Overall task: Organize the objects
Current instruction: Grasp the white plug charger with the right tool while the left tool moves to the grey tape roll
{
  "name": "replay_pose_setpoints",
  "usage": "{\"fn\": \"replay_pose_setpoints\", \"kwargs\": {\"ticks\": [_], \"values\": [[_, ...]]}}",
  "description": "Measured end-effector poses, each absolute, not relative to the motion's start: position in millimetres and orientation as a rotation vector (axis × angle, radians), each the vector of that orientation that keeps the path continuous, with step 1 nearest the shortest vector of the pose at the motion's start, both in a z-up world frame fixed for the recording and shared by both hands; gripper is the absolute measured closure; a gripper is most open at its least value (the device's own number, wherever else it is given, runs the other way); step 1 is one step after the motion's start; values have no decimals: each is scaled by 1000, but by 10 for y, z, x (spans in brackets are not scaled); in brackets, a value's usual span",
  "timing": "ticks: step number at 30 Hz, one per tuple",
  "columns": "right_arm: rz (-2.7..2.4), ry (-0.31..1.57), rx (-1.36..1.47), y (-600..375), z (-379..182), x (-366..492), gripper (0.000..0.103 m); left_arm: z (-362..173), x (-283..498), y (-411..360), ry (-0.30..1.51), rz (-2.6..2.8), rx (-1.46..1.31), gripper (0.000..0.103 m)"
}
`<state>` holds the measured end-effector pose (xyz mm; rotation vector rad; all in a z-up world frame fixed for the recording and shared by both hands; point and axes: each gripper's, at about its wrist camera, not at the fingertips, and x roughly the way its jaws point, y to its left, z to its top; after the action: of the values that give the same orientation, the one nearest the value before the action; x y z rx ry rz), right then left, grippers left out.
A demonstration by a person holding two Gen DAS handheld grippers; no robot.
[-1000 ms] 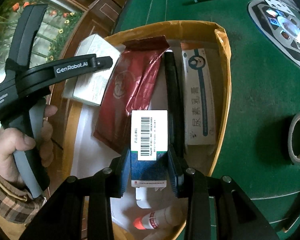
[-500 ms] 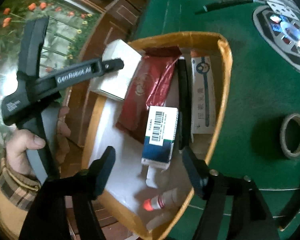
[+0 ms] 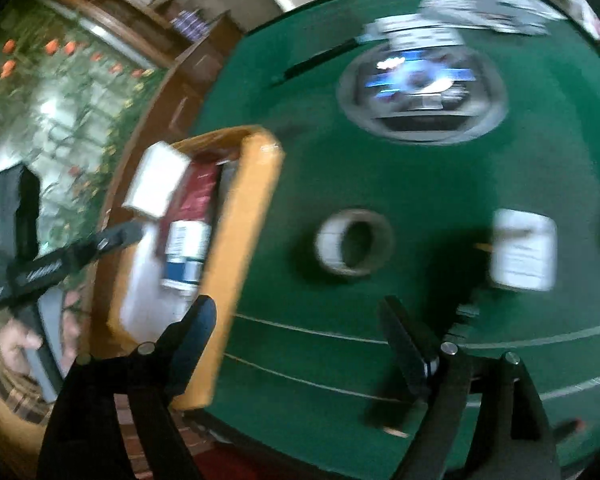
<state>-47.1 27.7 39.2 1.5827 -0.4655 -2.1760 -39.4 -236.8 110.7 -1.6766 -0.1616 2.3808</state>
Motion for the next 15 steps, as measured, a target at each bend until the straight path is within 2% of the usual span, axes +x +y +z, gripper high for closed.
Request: {"fn": "replay_pose_setpoints", "kwargs": {"ticks": [7, 15], "values": [[-2290, -617, 1636, 1129, 270, -241, 19, 928, -220, -1661, -137, 2250, -1699, 23], [-2337, -704, 1645, 1507, 249, -18, 19, 682, -349, -1194, -32, 2210, -1737, 23]]}}
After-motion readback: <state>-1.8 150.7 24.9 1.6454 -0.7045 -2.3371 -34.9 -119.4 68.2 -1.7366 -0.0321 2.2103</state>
